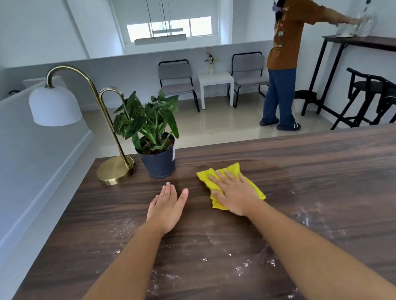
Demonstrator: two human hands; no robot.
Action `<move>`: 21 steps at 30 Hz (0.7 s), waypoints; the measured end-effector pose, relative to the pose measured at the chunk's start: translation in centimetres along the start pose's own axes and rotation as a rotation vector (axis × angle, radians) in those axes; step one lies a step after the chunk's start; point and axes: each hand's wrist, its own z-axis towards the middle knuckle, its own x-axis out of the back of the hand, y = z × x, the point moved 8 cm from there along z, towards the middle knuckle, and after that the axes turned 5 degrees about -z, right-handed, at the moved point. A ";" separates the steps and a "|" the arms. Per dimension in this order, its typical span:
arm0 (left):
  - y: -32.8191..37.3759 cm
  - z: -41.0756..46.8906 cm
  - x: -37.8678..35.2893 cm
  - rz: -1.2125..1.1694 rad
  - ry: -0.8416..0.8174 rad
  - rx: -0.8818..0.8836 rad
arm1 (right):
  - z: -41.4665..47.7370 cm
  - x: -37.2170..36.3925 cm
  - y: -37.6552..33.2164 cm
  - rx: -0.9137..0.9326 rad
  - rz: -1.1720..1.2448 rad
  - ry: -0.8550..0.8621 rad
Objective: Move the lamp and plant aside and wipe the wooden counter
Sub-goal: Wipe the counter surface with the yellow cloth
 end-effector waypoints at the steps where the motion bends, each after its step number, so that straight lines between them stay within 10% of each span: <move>1: 0.0 -0.1 0.0 -0.023 0.008 0.007 | -0.5 0.1 3.7 -0.111 -0.004 0.004; 9: 0.5 -0.6 0.1 -0.059 -0.006 0.011 | -8.5 -0.4 14.7 -0.688 0.060 -0.006; 17: 1.3 -1.9 1.7 -0.387 -0.011 0.039 | -8.8 -1.8 -9.3 0.239 -0.050 -0.031; 21: 2.0 -1.6 2.7 -0.359 -0.067 0.087 | -9.7 -1.3 -2.3 0.160 -0.037 0.003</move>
